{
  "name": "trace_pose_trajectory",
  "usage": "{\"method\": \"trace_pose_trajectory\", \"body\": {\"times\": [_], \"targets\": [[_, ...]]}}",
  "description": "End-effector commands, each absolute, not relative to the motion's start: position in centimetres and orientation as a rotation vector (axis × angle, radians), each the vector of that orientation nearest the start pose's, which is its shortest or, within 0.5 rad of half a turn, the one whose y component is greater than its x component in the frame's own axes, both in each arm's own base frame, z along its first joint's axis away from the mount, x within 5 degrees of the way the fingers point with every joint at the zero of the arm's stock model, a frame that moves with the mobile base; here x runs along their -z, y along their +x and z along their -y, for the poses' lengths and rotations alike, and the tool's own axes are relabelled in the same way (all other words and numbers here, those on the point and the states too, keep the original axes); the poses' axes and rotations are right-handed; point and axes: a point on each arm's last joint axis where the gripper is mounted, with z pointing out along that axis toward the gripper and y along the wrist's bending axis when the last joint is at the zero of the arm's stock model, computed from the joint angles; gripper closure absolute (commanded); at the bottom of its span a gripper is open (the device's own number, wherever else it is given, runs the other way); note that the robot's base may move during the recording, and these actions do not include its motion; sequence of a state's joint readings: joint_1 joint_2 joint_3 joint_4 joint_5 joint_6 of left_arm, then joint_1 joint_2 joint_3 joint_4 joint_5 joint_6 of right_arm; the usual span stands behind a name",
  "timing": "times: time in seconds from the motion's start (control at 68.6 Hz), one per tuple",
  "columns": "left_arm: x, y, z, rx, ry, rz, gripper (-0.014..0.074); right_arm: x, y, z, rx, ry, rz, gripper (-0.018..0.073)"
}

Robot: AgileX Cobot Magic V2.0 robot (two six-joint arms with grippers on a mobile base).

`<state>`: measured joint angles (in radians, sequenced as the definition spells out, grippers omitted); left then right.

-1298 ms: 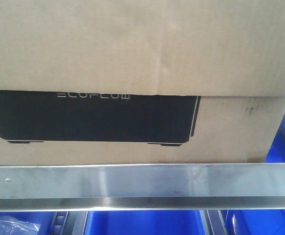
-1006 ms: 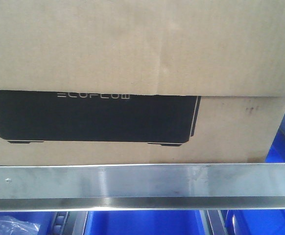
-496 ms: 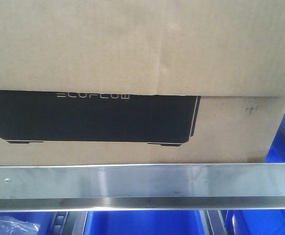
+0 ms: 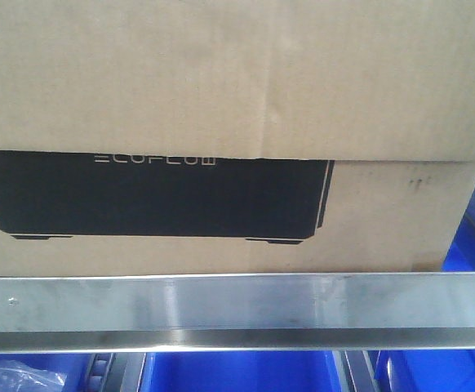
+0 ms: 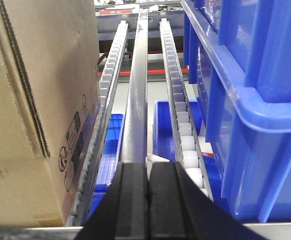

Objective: Grab box from left shelf to table start

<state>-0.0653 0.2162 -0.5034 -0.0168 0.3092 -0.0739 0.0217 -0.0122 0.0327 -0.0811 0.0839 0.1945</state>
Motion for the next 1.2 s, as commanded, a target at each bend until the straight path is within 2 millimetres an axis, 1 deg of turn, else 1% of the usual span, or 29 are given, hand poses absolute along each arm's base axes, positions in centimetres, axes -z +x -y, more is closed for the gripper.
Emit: {"method": "trace_pose_trajectory", "body": {"times": [0.0,0.029,0.073,0.204,0.219,0.263,0.321,0.35,0.379,0.408,0.54,0.642,0.773,0.861,0.933,1.05,1.181], "targets": [[-36.6,5.5,0.4,0.132,-0.010,-1.478,0.0205,-20.3,5.6,-0.1,-0.095,0.061,-1.497,0.0503],[-36.9,5.9,0.5,0.131,-0.010,-1.509,0.0166,-20.3,5.6,-0.1,-0.095,0.061,-1.497,0.0503],[-37.4,6.3,0.5,0.129,-0.010,-1.550,0.0141,-20.3,5.6,-0.1,-0.095,0.061,-1.497,0.0503],[-40.3,7.6,0.6,0.104,0.014,-1.670,0.0174,-20.3,5.6,-0.1,-0.095,0.061,-1.497,0.0503],[-41.0,7.6,0.6,0.102,0.016,-1.672,0.0177,-20.3,5.6,-0.1,-0.095,0.061,-1.497,0.0503],[-42.1,8.3,0.7,0.086,0.034,-1.727,0.0190,-20.4,5.6,-0.1,-0.096,0.060,-1.488,0.0503],[-43.2,9.7,0.8,0.077,0.047,-1.800,0.0197,-20.4,5.6,-0.1,-0.096,0.059,-1.484,0.0503],[-44.1,9.8,0.8,0.076,0.049,-1.809,0.0197,-20.4,5.6,-0.1,-0.096,0.059,-1.484,0.0503],[-44.6,10.8,0.9,0.077,0.054,-1.854,0.0197,-20.4,5.6,-0.1,-0.096,0.059,-1.484,0.0503],[-45.2,11.3,1.0,0.081,0.060,-1.868,0.0197,-20.4,5.6,-0.1,-0.096,0.059,-1.484,0.0503],[-46.3,14.6,1.8,0.111,0.091,-1.993,0.0197,-20.4,5.6,-0.1,-0.096,0.059,-1.485,0.0503],[-46.3,17.3,2.2,0.121,0.098,-2.112,0.0197,-20.4,5.6,-0.1,-0.096,0.059,-1.484,0.0503],[-46.2,20.6,2.5,0.117,0.100,-2.189,0.0204,-20.4,5.6,-0.1,-0.096,0.059,-1.481,0.0503],[-45.4,22.7,2.7,0.107,0.102,-2.243,0.0204,-20.6,5.6,-0.1,-0.098,0.057,-1.461,0.0503],[-44.6,23.8,2.7,0.090,0.105,-2.278,0.0204,-20.7,5.6,-0.1,-0.099,0.055,-1.448,0.0503],[-43.4,25.5,2.8,0.067,0.109,-2.330,0.0204,-21.6,5.4,-0.1,-0.101,0.054,-1.418,0.0503],[-42.4,26.5,2.8,0.057,0.112,-2.366,0.0204,-24.0,4.9,-0.1,-0.101,0.054,-1.367,0.0499]]}}
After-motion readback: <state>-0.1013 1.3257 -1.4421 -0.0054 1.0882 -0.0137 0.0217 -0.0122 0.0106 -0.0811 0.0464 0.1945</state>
